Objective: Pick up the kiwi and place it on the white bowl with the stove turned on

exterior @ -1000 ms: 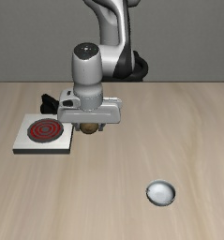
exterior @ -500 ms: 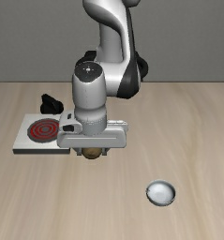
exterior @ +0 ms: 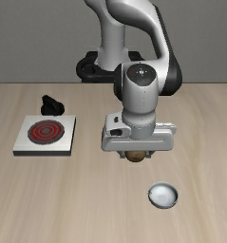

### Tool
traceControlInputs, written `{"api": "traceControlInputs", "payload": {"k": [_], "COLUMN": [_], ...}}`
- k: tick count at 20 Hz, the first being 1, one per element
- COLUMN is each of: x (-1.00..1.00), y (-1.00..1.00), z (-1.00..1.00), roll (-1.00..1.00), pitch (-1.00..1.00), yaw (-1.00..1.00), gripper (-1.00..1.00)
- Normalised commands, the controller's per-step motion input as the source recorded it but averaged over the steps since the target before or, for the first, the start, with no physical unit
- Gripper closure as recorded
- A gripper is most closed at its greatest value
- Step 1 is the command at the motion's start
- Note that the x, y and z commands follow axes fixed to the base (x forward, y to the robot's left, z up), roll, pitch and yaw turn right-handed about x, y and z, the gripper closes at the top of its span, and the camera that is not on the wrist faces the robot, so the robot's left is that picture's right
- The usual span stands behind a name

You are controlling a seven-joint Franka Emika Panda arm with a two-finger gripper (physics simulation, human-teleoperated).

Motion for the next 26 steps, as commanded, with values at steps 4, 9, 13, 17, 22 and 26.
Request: {"api": "traceControlInputs", "payload": {"k": [4,9,13,17,22,26], "x": [0.0,0.8,1.0,0.0,0.0,0.0], "y": [1.0,0.2,0.0,0.0,0.0,0.0], "z": [0.0,0.0,0.0,0.0,0.0,0.0], "roll": [0.0,0.0,0.0,0.0,0.0,0.0], "pitch": [0.0,0.0,0.0,0.0,0.0,0.0], "yaw": [0.0,0.0,0.0,0.0,0.0,0.0], "gripper": [1.0,1.0,1.0,-1.0,-1.0,-1.0]}}
